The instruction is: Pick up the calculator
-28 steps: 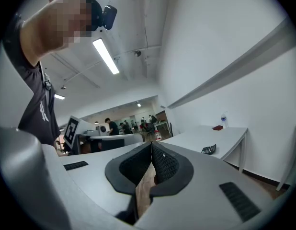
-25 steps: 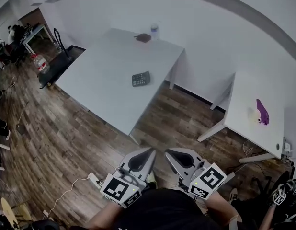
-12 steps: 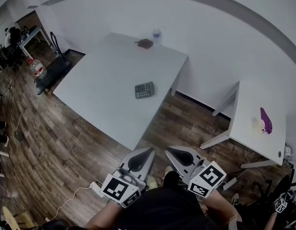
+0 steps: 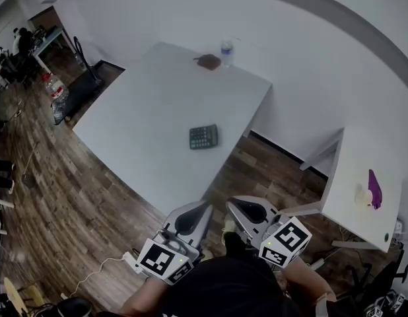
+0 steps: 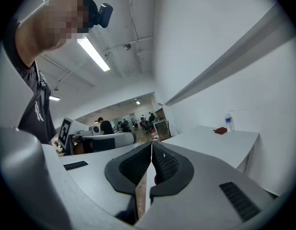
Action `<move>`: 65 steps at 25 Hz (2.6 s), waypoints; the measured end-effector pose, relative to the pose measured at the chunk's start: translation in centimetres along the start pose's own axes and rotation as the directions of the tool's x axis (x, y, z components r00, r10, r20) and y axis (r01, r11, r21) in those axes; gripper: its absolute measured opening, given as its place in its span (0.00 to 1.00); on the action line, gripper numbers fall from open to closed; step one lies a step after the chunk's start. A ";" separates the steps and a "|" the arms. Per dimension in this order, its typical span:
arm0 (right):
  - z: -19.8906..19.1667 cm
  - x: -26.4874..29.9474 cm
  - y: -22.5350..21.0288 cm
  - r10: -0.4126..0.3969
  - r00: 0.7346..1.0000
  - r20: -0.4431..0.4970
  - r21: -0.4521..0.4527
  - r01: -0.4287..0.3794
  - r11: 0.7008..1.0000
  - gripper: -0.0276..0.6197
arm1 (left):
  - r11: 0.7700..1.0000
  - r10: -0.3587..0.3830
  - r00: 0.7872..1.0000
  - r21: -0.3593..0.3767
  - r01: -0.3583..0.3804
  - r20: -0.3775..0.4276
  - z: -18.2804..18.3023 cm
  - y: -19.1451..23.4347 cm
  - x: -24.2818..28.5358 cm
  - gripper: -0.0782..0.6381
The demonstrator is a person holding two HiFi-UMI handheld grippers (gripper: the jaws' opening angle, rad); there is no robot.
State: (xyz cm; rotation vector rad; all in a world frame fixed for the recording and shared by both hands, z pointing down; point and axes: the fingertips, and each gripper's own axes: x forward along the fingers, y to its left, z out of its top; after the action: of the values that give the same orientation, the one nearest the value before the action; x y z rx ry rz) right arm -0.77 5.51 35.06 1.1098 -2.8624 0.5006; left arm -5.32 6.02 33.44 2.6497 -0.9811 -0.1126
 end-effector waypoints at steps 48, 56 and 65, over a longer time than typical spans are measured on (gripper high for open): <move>-25.7 24.1 -36.0 0.009 0.825 -0.565 0.543 0.364 0.757 0.23 | 0.970 0.186 0.972 -0.129 -0.205 -0.144 -5.2 23.0 15.9 0.12; -27.5 25.5 -36.5 0.059 0.811 -0.582 0.576 0.360 0.734 0.23 | 0.964 0.205 0.966 -0.140 -0.227 -0.155 -5.6 24.2 15.5 0.12; -26.9 25.8 -36.0 0.105 0.850 -0.517 0.648 0.308 0.697 0.13 | 0.963 0.216 0.965 -0.134 -0.236 -0.150 -5.6 24.3 15.4 0.12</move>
State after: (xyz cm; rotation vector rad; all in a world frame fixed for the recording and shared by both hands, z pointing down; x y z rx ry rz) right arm 1.53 -28.01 74.54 0.9579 -2.1017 1.7145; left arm -7.73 -19.88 46.99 2.3567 -1.1720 0.0418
